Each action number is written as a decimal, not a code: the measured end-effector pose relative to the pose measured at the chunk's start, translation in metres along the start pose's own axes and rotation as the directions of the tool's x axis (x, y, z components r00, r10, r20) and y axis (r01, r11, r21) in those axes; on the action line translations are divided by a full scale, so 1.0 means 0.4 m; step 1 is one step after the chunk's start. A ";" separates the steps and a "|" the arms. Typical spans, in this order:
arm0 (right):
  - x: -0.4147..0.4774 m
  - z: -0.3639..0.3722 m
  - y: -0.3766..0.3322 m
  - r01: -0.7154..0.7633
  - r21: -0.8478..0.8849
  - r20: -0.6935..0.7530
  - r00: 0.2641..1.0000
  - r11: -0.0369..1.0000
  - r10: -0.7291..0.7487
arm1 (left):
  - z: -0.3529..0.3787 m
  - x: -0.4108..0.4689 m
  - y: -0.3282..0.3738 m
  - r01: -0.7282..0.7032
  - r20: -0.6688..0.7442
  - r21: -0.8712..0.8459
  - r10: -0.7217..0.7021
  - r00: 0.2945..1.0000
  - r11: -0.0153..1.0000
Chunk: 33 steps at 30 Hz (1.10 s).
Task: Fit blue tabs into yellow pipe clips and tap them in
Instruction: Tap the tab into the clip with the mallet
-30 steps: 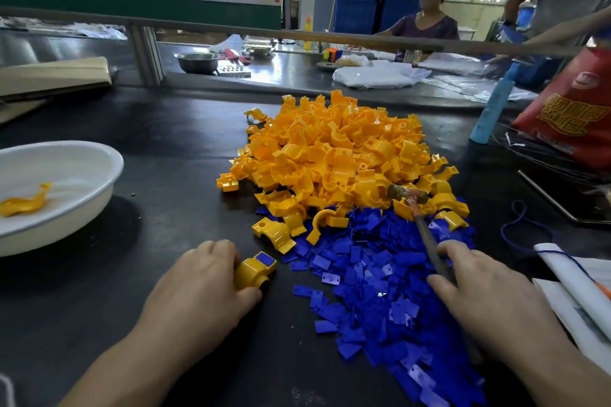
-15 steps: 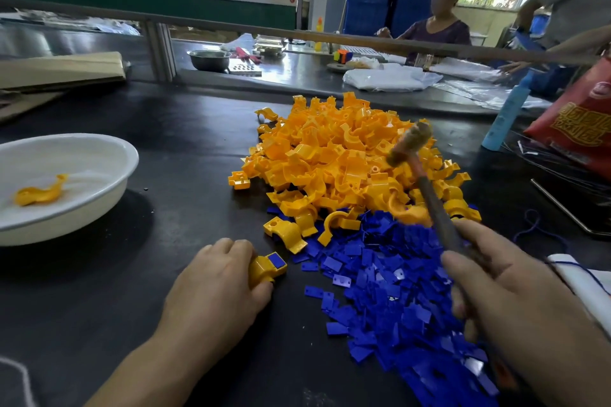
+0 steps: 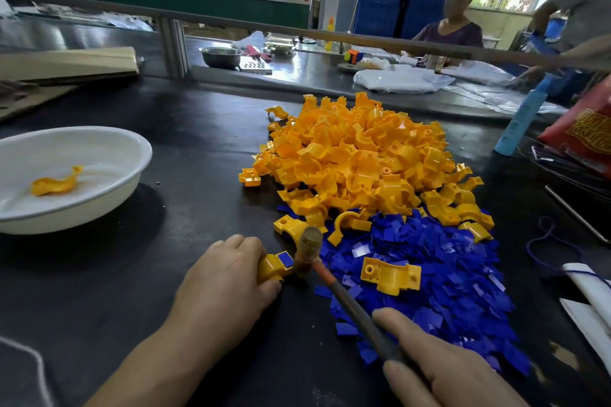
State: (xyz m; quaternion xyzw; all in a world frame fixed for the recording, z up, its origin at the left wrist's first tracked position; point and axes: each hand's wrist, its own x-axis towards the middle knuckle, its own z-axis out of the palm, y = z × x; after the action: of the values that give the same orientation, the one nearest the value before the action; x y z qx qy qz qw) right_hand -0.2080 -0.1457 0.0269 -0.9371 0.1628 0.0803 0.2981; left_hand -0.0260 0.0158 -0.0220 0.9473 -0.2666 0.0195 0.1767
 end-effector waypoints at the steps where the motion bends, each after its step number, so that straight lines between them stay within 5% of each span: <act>1: -0.005 -0.001 -0.002 0.010 -0.015 -0.019 1.000 1.000 -0.011 | 0.000 0.000 0.000 -0.001 0.001 -0.001 0.001 1.000 1.000; 19: 0.027 -0.006 -0.019 0.147 -0.143 -0.176 0.969 0.979 -0.171 | -0.002 0.001 0.001 -0.015 0.004 -0.006 0.015 1.000 1.000; 25: 0.056 0.005 -0.040 0.143 -0.129 -0.092 0.984 0.981 -0.155 | -0.006 -0.002 0.001 0.004 0.010 -0.003 -0.003 1.000 1.000; 33: 0.006 -0.062 -0.018 0.155 -0.055 -0.294 0.941 0.986 -0.164 | -0.003 -0.002 -0.003 -0.014 0.049 0.017 0.013 0.999 1.000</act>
State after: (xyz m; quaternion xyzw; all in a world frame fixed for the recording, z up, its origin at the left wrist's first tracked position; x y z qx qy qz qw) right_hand -0.2018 -0.1552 0.0504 -0.9530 0.1281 -0.0837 0.2613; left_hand -0.0259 0.0175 -0.0215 0.9472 -0.2769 -0.0001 0.1617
